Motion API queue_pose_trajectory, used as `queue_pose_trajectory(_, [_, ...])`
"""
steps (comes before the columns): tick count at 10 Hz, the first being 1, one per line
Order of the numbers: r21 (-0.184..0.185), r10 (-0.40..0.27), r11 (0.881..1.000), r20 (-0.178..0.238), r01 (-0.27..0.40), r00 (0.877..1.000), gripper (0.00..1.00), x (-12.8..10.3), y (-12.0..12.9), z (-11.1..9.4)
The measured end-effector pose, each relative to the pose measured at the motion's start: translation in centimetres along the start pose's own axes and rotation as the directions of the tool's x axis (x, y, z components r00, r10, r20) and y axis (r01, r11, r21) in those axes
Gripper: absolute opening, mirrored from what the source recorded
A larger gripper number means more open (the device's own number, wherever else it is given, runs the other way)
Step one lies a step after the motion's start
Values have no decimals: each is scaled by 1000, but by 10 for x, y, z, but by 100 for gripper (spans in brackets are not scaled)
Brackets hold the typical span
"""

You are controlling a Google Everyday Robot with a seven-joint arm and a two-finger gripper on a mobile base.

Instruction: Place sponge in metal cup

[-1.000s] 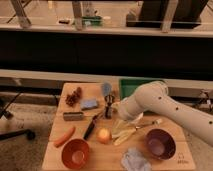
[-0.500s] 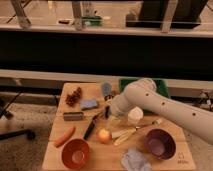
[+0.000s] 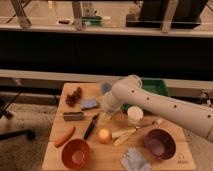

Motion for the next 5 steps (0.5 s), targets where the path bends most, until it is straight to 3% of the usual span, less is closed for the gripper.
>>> queue_pose_trajectory(5, [4, -21, 1000, 19, 21, 1000, 80, -27, -23, 25])
